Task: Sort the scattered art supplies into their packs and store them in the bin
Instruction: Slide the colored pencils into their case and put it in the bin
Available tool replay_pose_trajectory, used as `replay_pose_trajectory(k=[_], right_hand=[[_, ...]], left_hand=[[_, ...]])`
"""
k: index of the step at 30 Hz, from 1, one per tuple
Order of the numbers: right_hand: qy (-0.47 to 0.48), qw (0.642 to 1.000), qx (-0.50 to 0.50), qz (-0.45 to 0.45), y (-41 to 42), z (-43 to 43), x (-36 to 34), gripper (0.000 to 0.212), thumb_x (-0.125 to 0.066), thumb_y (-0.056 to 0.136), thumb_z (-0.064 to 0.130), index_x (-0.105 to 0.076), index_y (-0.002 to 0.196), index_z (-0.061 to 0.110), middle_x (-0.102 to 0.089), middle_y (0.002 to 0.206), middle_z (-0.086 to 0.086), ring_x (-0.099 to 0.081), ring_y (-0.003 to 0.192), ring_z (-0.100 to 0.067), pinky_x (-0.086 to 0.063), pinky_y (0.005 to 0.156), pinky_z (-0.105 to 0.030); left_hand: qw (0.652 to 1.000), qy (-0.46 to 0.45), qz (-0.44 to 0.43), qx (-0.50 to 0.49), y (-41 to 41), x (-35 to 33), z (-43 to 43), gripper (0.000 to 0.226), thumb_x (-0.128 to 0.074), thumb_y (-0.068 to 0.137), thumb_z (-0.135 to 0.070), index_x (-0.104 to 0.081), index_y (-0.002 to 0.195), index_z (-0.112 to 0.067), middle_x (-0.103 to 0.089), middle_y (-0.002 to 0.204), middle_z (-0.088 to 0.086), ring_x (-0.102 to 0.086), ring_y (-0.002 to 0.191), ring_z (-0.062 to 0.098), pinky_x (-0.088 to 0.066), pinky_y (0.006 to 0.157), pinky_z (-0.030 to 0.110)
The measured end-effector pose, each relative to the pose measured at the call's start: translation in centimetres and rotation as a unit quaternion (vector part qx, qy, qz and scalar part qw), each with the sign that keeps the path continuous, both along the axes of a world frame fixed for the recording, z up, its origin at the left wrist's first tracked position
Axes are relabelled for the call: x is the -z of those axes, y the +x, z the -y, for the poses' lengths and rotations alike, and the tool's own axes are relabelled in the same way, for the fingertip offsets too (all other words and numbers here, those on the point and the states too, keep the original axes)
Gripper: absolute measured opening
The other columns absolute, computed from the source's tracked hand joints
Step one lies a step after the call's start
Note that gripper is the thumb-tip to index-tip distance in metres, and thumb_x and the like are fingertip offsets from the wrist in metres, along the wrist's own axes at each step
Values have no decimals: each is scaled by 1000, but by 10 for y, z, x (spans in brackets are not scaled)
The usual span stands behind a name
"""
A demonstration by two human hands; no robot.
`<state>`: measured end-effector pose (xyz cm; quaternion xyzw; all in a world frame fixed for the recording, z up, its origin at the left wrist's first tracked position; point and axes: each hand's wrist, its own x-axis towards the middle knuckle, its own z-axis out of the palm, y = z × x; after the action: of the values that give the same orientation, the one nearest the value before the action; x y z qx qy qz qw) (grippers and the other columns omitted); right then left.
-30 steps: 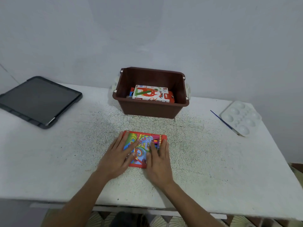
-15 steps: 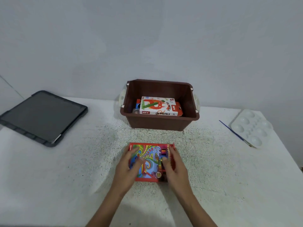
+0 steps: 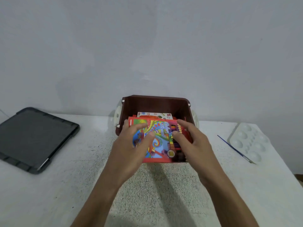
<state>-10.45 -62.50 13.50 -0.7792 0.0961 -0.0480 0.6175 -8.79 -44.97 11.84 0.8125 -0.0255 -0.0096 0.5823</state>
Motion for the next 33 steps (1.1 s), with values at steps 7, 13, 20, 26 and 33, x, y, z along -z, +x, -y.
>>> replay_pose_trajectory(k=[7,13,20,26,33], right_hand=[[-76,997,24,-10,104,20,21,41,-65,88,36,-58,128,31,-64,119,7,-67,101,-16,-57,88,-47],[-153,985,-10,-81,159,28,65,47,-61,92,35,-52,135,19,-58,125,0,-63,102,-15,-54,81,-31],[-270,943,-93,-168,185,34,107,42,-60,94,30,-56,132,14,-63,124,-10,-64,106,-26,-54,90,-34],[-303,933,-91,-170,188,36,117,47,-58,94,34,-50,138,18,-55,132,-15,-60,114,-31,-53,95,-38],[-357,931,-28,-78,178,35,101,43,-54,95,29,-53,135,14,-46,140,-15,-51,123,-32,-45,98,-38]], left_hand=[[996,88,16,22,103,14,19,37,-61,91,-46,-62,125,-30,-39,154,3,-25,147,11,-30,111,27],[981,183,-35,59,162,57,29,48,-65,89,-46,-59,130,-21,-49,140,9,-46,131,26,-42,107,40],[880,403,-156,196,187,103,37,73,-33,100,-59,0,158,-27,19,162,15,22,148,32,5,122,45],[880,408,-141,197,186,106,37,73,-31,99,-61,0,157,-29,19,163,12,23,148,30,4,122,45],[889,403,-116,181,186,107,36,74,-38,97,-61,-9,158,-28,9,164,12,14,150,31,-3,121,48]])
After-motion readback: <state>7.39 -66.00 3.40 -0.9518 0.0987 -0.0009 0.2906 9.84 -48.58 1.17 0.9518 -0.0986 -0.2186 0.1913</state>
